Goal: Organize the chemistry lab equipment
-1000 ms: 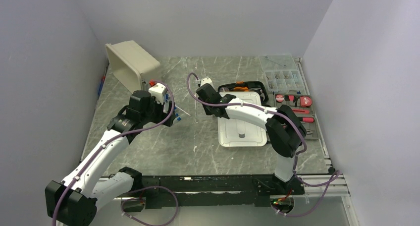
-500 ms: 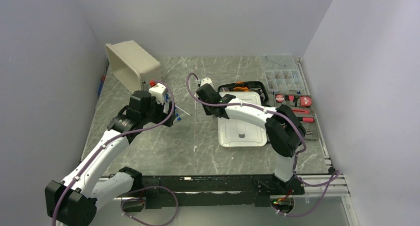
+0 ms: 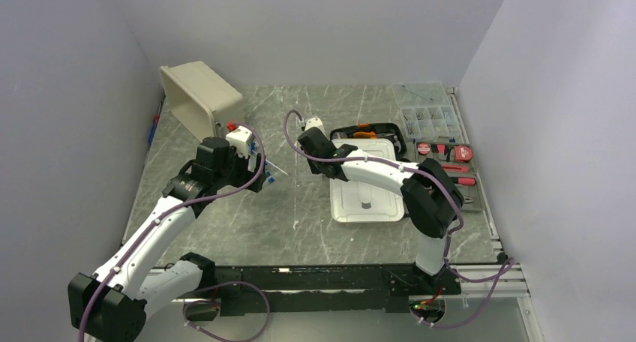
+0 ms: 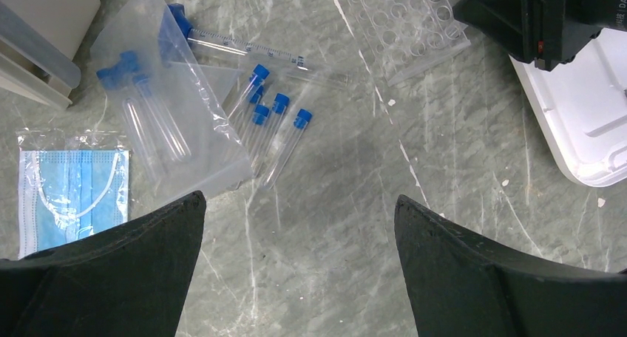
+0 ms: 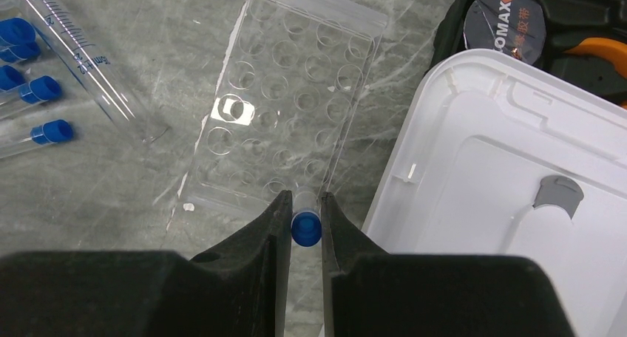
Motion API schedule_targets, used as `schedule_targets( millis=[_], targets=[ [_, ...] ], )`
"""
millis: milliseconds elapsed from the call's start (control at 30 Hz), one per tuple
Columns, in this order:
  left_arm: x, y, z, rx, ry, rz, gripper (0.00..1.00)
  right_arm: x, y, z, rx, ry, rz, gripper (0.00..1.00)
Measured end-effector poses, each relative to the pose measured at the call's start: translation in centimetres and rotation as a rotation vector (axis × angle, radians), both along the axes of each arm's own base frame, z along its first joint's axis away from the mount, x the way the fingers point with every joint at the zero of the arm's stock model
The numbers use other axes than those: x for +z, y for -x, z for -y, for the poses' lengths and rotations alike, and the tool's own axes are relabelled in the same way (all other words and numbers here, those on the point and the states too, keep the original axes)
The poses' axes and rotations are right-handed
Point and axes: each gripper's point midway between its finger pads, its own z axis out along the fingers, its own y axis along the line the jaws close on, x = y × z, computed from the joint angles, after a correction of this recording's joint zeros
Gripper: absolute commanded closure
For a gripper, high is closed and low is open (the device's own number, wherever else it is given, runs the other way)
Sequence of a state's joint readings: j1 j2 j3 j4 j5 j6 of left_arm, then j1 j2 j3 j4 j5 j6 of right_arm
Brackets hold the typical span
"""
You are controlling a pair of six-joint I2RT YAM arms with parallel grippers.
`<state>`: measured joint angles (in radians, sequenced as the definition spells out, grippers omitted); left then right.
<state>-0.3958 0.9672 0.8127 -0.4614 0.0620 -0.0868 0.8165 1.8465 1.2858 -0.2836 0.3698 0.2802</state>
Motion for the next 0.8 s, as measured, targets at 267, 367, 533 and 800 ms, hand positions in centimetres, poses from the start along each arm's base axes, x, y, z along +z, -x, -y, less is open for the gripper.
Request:
schedule_targets(
  millis=[267,367,533,800],
  targets=[
    [-0.16,-0.01,0.07,-0.002,-0.002,-0.005,0.01,0.0,-0.22,0.03,-0.013,-0.011,0.011,0.92],
    [-0.28,0.0,0.1,-0.003,-0.004,-0.009,0.01,-0.01,-0.19,0.07,-0.016,-0.015,0.012,0.82],
    [-0.35,0.01,0.14,-0.005,-0.005,-0.012,0.01,-0.1,-0.09,0.21,-0.022,-0.019,0.012,0.63],
    [-0.47,0.03,0.2,-0.007,-0.007,-0.016,0.01,-0.63,0.22,0.67,-0.023,-0.002,0.004,0.48]
  ],
)
